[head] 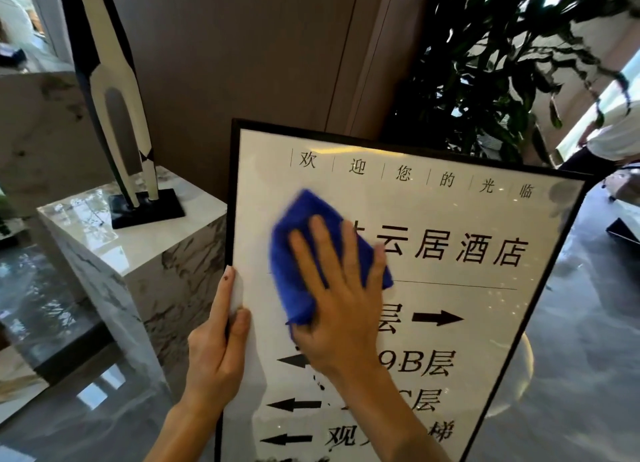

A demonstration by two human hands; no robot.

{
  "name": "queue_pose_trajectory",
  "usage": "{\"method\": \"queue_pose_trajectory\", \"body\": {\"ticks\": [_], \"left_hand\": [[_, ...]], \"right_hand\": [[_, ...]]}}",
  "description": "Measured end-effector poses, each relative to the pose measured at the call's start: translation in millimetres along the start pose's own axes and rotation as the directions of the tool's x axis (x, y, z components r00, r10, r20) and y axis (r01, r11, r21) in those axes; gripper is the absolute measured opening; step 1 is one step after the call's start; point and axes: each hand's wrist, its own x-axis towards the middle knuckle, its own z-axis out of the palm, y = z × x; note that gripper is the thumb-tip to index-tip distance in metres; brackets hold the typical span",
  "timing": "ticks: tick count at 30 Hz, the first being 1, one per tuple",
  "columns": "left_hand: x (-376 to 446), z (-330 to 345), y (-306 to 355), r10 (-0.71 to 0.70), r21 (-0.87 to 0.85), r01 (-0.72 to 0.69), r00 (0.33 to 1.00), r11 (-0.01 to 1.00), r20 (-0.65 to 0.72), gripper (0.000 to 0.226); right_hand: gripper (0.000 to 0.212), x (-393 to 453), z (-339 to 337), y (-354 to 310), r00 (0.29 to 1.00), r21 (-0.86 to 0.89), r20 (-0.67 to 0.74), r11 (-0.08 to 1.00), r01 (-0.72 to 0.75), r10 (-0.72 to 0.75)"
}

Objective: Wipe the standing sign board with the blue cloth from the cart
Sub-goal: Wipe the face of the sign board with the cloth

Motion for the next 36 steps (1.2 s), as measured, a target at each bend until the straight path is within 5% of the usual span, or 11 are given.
{"method": "queue_pose_trajectory", "body": {"ticks": [6, 13, 19, 24, 27, 32, 36], "left_hand": [[8.2, 2.1, 4.5, 0.007, 0.005, -0.007, 1.0, 1.0, 0.005, 0.047], [-8.4, 4.2, -9.2, -0.051, -0.01, 0.051, 0.999, 0.999, -0.002, 0.047], [-36.9, 5.4, -24.6, -0.157, -0.01, 0.157, 0.986, 0.988, -0.055, 0.046], [-37.1, 7.9, -25.2, -0.086, 0.004, 0.086, 0.996, 0.996, -0.002, 0.046], [-40.0, 8.5, -26.1, -0.069, -0.015, 0.068, 0.998, 0.998, -0.016, 0.047], [-39.1, 10.6, -31.0, -0.029, -0.029, 0.029, 0.999, 0.999, -0.029, 0.052], [-39.7, 11.6, -32.3, -0.034, -0.021, 0.033, 0.999, 0.999, -0.036, 0.051]], "right_hand": [[0.065, -37.1, -21.6, 101.8, 0.885, 0.159, -0.074, 0.881, -0.445, 0.46], [0.065, -53.4, -41.4, 165.3, 0.786, 0.3, -0.136, 0.782, -0.547, 0.603], [0.067, -32.6, -27.4, 132.1, 0.658, 0.398, -0.212, 0.679, -0.617, 0.722], [0.071, 13.6, -14.2, 39.4, 0.897, 0.221, -0.206, 0.911, -0.347, 0.391], [0.071, 22.7, -4.6, -8.6, 0.974, 0.141, -0.12, 0.974, -0.175, 0.193], [0.07, -9.2, 6.1, -30.2, 0.993, 0.09, 0.011, 0.989, 0.119, -0.12], [0.084, -91.6, 13.3, -13.3, 0.957, 0.013, 0.169, 0.971, 0.237, -0.236]]}}
